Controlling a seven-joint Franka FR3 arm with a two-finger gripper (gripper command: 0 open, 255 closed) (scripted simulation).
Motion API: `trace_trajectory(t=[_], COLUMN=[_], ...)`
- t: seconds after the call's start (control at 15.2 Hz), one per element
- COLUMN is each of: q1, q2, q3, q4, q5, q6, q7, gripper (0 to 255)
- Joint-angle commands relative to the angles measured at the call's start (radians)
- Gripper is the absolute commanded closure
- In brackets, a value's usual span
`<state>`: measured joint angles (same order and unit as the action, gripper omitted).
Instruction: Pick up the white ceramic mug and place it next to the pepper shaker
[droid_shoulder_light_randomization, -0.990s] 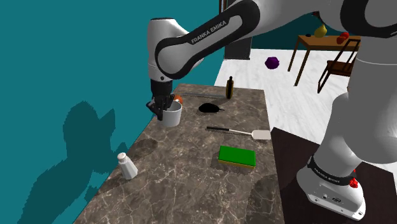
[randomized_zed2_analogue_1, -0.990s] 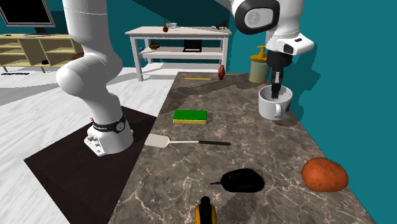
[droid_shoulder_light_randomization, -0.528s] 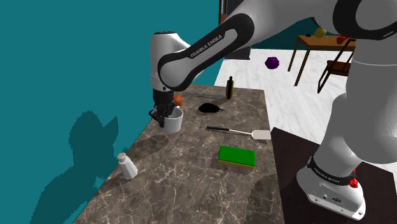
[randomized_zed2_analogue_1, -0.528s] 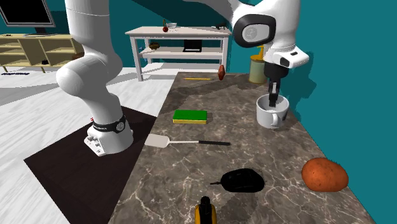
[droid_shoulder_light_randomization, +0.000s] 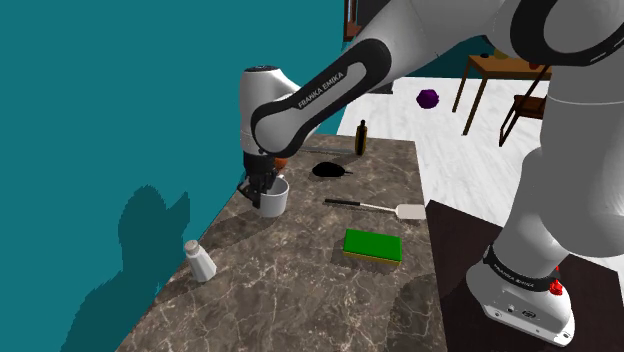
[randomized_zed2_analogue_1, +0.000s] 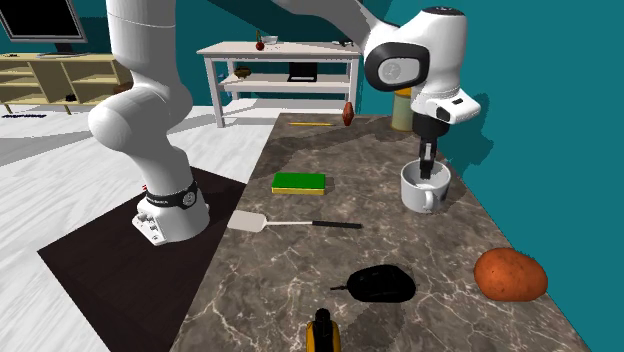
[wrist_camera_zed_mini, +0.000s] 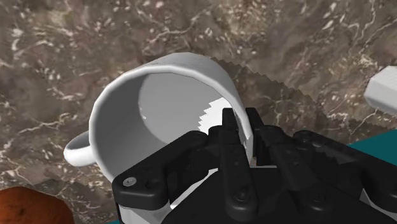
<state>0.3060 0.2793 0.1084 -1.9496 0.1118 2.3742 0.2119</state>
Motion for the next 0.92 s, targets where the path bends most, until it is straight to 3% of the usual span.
trace_trajectory(t=[0.0, 0.2, 0.26, 0.59, 0.86], q1=[0.0, 0.0, 0.0, 0.0, -0.009], q2=[0.0, 0.0, 0.0, 0.0, -0.079], q3=[0.0, 0.0, 0.0, 0.0, -0.002], q4=[-0.001, -0.001, -0.001, -0.001, 0.021], q5=[0.0, 0.0, 0.0, 0.0, 0.003], q6=[0.002, 0.002, 0.002, 0.002, -0.101], q7=[0.0, 0.0, 0.0, 0.0, -0.002], gripper=[255, 255, 0, 0, 0])
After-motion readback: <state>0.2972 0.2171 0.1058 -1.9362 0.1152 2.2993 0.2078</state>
